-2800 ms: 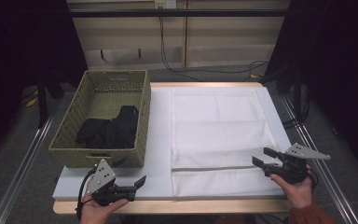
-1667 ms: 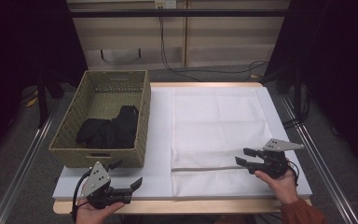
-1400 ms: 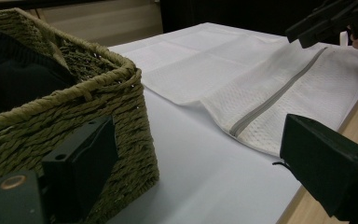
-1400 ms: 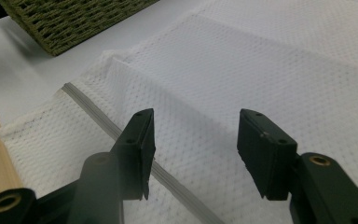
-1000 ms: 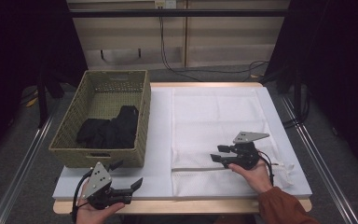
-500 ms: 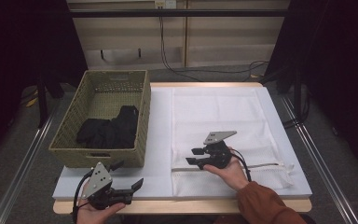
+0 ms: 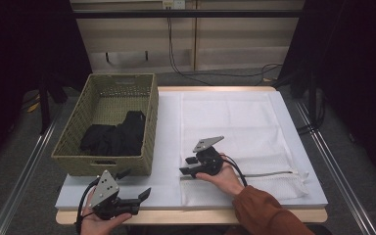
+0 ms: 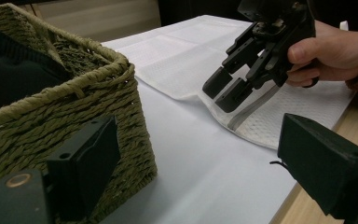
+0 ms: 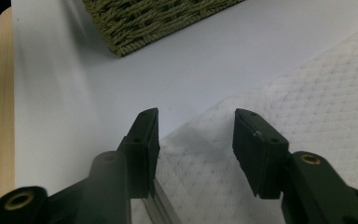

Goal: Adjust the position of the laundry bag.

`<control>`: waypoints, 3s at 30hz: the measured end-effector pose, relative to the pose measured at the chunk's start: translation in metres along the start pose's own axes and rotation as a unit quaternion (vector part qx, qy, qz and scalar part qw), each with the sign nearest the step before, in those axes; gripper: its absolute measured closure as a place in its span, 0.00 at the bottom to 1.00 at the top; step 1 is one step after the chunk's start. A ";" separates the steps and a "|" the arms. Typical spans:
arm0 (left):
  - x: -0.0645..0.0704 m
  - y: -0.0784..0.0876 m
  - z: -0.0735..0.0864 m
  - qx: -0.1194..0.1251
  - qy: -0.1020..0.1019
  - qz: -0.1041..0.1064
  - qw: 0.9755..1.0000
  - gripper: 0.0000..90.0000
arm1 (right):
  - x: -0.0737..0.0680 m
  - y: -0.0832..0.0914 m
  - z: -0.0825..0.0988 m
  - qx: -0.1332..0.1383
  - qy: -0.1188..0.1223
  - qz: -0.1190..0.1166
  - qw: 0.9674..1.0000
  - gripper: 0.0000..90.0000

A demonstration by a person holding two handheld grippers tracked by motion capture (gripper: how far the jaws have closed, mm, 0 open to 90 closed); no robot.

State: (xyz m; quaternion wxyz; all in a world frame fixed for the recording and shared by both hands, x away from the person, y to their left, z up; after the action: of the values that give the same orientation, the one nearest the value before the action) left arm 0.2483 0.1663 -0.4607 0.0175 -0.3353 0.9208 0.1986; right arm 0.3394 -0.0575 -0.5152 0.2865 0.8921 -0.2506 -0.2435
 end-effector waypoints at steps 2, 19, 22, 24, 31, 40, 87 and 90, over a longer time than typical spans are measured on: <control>0.000 -0.001 0.001 -0.002 0.001 0.004 1.000 0.14 | -0.001 -0.004 -0.001 0.000 -0.005 -0.013 1.000 0.50; -0.003 -0.001 0.001 0.001 0.002 -0.008 1.000 0.15 | 0.006 -0.014 0.003 -0.006 0.030 0.020 0.999 0.70; -0.003 -0.001 0.000 -0.002 -0.002 -0.009 1.000 0.15 | 0.007 -0.014 0.003 -0.004 0.026 0.027 0.999 0.75; -0.003 -0.002 0.000 -0.001 0.000 -0.008 1.000 0.15 | 0.008 -0.014 0.002 -0.004 0.026 0.027 0.999 0.77; -0.003 -0.002 0.001 -0.004 0.003 -0.005 1.000 0.15 | 0.012 -0.014 0.001 0.000 0.004 0.028 1.000 0.88; -0.004 -0.001 0.001 -0.006 0.002 -0.007 1.000 0.15 | 0.013 -0.015 0.000 -0.004 -0.008 0.014 1.000 1.00; -0.004 -0.001 0.002 -0.008 0.007 -0.011 1.000 0.15 | 0.018 -0.031 -0.025 0.031 -0.024 0.058 0.998 0.98; -0.004 -0.001 0.002 -0.008 0.006 -0.011 1.000 0.15 | 0.015 -0.036 -0.025 0.030 -0.023 0.057 0.998 0.98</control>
State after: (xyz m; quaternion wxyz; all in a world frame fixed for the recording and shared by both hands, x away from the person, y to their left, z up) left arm 0.2521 0.1692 -0.4620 0.0114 -0.3466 0.9155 0.2040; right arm 0.3764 -0.0313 -0.5238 0.2675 0.8787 -0.3149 -0.2392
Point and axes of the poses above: each handheld gripper's, and its own axes: y roughly backward along the jaws, z roughly out of its underside, x roughly to its right, the point moved 6 cm from there along -y, roughly forward along the jaws, and after that the axes turned 8 degrees about -y, right-handed, at the moved point
